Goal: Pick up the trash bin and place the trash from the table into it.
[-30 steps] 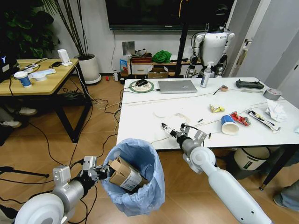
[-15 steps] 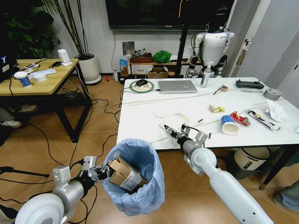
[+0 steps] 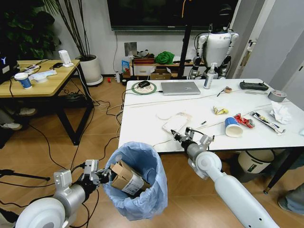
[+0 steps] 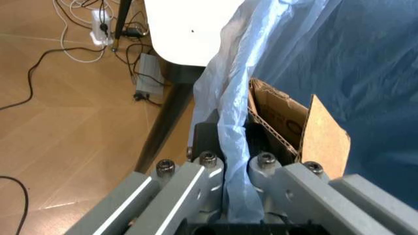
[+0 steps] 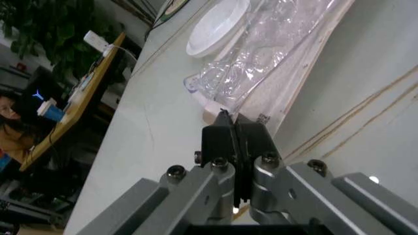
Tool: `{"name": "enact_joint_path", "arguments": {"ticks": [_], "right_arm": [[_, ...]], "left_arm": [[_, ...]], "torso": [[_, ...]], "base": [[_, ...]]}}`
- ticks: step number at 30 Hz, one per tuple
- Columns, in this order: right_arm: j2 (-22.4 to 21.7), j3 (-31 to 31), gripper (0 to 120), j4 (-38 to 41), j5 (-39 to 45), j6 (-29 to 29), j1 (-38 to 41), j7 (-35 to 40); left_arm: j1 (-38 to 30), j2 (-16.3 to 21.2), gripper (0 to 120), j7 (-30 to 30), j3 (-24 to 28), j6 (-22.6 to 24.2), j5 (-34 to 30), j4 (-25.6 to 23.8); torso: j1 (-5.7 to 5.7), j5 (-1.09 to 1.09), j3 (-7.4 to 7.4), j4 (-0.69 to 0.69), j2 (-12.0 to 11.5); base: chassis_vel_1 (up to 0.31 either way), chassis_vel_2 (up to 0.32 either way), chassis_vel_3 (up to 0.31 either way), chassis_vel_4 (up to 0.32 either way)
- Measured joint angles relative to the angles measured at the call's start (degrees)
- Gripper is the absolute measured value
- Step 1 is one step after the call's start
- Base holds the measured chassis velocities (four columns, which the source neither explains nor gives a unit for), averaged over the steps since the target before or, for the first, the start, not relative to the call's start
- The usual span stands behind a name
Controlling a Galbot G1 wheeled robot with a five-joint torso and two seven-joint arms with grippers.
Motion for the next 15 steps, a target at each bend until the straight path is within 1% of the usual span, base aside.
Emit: {"name": "enact_joint_path", "arguments": {"ticks": [8, 13, 15], "right_arm": [[-1.0, 0.3, 0, 0.5, -0.8, 0.0, -0.2, -0.8], [-3.1, 0.1, 0, 3.2, -1.5, 0.1, -0.6, -1.6], [-3.2, 0.1, 0, 3.5, -1.6, 0.1, -0.6, -1.6]], "left_arm": [[-0.9, -0.3, 0, 0.0, 0.7, 0.0, 0.0, 0.6], [-1.8, -0.8, 0, -0.1, 1.5, -0.1, -0.2, 0.7], [-1.9, -0.8, 0, -0.1, 1.6, -0.1, -0.2, 0.7]], "torso": [[0.00, 0.00, 0.00, 0.00, 0.0], [0.00, 0.00, 0.00, -0.01, 0.0], [0.00, 0.00, 0.00, -0.01, 0.0]], "base": [[0.000, 0.000, 0.000, 0.000], [0.000, 0.000, 0.000, 0.000], [0.000, 0.000, 0.000, 0.000]]}}
